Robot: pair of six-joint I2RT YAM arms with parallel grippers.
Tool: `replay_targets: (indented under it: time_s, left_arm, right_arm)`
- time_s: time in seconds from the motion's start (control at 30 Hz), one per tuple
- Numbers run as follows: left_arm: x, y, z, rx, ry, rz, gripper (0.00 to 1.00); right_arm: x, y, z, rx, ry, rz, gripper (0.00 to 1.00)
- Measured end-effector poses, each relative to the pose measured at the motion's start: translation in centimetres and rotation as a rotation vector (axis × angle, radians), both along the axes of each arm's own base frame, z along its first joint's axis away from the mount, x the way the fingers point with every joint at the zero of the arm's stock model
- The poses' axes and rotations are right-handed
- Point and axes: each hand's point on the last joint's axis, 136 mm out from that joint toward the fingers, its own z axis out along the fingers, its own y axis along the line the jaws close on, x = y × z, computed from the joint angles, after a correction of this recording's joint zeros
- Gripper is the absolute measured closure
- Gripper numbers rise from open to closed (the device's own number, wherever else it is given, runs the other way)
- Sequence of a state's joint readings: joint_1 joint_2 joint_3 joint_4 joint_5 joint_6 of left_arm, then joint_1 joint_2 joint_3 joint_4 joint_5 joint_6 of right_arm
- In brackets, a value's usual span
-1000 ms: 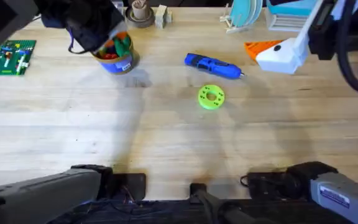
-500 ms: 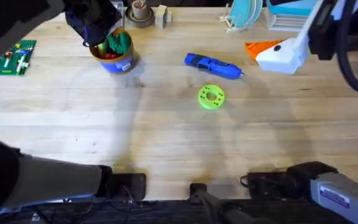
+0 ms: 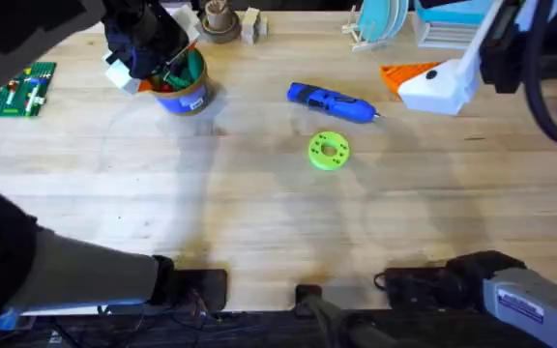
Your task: Pick up the gripper from the table and insert it into the empty holder that is missing its gripper. Then pick up a screw, insert it into the mounting hole, and use the screwdriver to tighten it. Finally, clean up the table by picking up the vegetable and placing it into the bucket.
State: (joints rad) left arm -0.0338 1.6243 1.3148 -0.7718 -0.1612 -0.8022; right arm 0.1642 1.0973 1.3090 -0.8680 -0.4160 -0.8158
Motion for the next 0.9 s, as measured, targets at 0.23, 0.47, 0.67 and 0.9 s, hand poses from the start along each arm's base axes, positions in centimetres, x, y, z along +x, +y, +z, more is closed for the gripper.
replay_targets:
  time_s: [0.23,0.47,0.67,0.9]
  left_arm:
    - [-3.8,0.0,2.1,0.042,0.064,-0.09,0.006]
    - [-6.8,-2.6,7.3,0.041,-0.039,-0.399,0.006]
    - [-9.3,-6.7,11.7,-0.009,-0.207,-0.725,0.005]
    - [-11.8,-8.9,15.2,-0.001,-0.36,-0.908,0.803]
  right_arm:
    - [-0.1,0.0,-0.1,0.013,0.016,-0.013,0.009]
    - [-0.8,-0.1,0.3,0.07,0.06,-0.072,0.009]
    - [-2.8,-0.5,0.6,0.086,0.089,-0.092,0.008]
    - [-4.3,-0.7,0.0,0.082,0.136,-0.099,0.007]
